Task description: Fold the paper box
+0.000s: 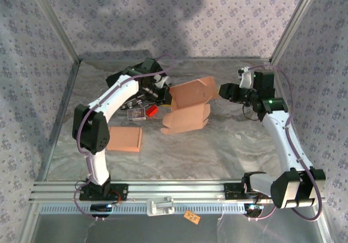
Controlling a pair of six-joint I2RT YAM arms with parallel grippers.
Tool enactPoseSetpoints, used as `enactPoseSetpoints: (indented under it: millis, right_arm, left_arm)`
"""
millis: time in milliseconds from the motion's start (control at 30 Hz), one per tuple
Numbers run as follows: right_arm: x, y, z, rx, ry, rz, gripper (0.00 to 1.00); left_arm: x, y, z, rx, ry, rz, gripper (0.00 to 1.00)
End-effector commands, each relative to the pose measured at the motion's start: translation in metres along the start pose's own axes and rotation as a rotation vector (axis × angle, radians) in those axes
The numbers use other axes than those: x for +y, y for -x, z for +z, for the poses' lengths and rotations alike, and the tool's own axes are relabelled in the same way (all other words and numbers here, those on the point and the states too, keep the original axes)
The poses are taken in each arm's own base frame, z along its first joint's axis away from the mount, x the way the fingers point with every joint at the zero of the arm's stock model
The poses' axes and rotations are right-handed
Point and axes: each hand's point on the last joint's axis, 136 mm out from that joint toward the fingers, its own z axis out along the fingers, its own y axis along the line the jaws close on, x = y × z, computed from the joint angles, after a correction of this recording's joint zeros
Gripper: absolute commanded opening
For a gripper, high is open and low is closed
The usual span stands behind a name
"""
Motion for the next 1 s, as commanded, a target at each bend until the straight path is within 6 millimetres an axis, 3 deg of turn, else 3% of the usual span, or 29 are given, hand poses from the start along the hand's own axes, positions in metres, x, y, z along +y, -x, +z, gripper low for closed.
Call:
enactPoseSetpoints:
  millis: [0, 233, 300, 400, 467, 567, 633, 733, 833, 967]
  right_arm:
    - [-0.003, -0.003, 0.003, 0.012, 0.027, -0.069, 0.43]
    - [0.005, 0.013, 0.003, -0.035, 0.072, -0.037, 0.45]
    - [-0.003, 0.025, -0.01, -0.101, -0.044, 0.0, 0.44]
    - [-0.025, 0.038, -0.045, -0.244, -0.286, 0.255, 0.43]
    - [-0.015, 0.031, -0.051, -0.274, -0.341, 0.411, 0.43]
    - [0.022, -0.004, -0.023, -0.23, -0.319, 0.557, 0.43]
    - [0.041, -0.029, 0.012, -0.223, -0.266, 0.665, 0.46]
    - [0.047, -0.055, 0.059, -0.184, -0.215, 0.822, 0.49]
    - [0.048, -0.057, 0.092, -0.182, -0.157, 0.912, 0.5]
    - [0.041, -0.06, 0.111, -0.167, -0.194, 0.948, 0.5]
  left_arm:
    - [-0.007, -0.005, -0.003, 0.03, -0.049, 0.023, 0.0]
    - [-0.002, -0.014, 0.002, 0.059, -0.05, 0.01, 0.0]
    - [0.005, -0.016, 0.005, 0.064, -0.015, 0.004, 0.0]
    - [0.023, -0.018, 0.008, 0.054, 0.082, -0.021, 0.0]
    - [0.03, -0.016, 0.01, 0.024, 0.137, -0.044, 0.0]
    - [0.032, -0.011, 0.014, -0.046, 0.203, -0.064, 0.0]
    - [0.032, -0.01, 0.019, -0.076, 0.258, -0.064, 0.0]
    - [0.035, -0.015, 0.031, -0.093, 0.332, -0.062, 0.0]
    - [0.035, -0.018, 0.043, -0.095, 0.348, -0.051, 0.0]
    - [0.035, -0.022, 0.056, -0.083, 0.35, -0.038, 0.0]
